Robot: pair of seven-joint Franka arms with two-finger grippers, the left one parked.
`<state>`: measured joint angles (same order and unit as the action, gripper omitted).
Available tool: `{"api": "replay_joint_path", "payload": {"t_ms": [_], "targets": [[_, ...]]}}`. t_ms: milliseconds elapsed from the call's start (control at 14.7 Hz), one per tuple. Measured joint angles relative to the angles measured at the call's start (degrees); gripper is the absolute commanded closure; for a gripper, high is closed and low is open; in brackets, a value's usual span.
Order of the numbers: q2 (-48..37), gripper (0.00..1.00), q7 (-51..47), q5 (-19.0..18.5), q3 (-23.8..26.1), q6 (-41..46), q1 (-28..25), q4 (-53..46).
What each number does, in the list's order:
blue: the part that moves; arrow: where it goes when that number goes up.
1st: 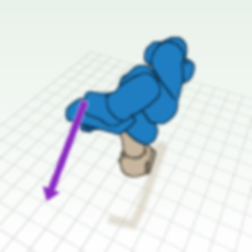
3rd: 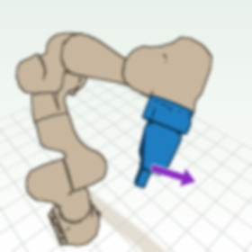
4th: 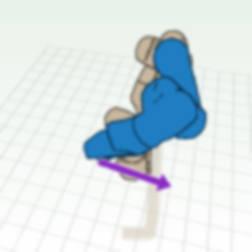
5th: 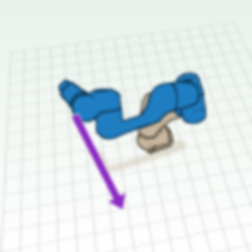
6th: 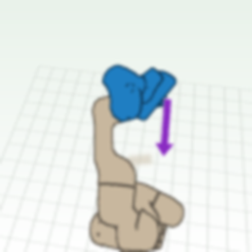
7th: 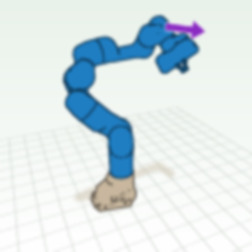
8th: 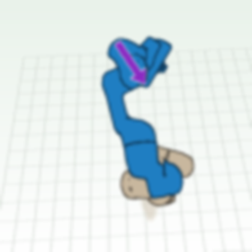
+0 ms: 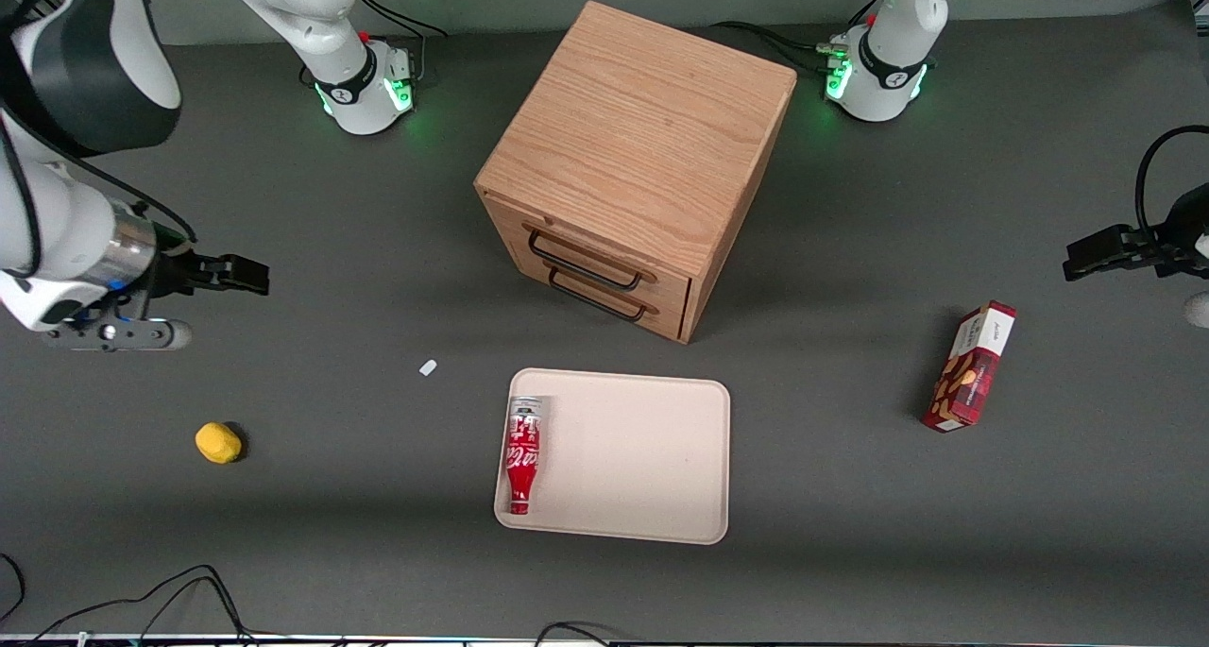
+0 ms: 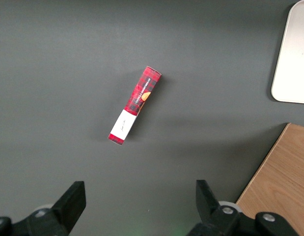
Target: Place coke bottle on tray
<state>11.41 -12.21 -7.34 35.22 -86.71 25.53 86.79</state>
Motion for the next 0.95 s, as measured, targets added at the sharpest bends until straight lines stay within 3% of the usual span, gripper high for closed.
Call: {"api": "replay_joint_path", "payload": {"t_ms": [136,204,408,748,952], "targets": [[-1.1,0.0,0.3,0.9,-1.0,1.3,-0.1,-0.3],[-1.6,0.0,0.4,1.4,-4.1,2.5,-2.6,-0.9],[-3.0,0.0,0.8,5.4,-19.2,5.0,-15.8,-3.4],[-3.9,0.0,2.3,8.5,-38.2,5.8,-34.3,-4.6],[-3.9,0.0,5.3,9.1,-40.9,6.8,-36.1,-5.3]]}}
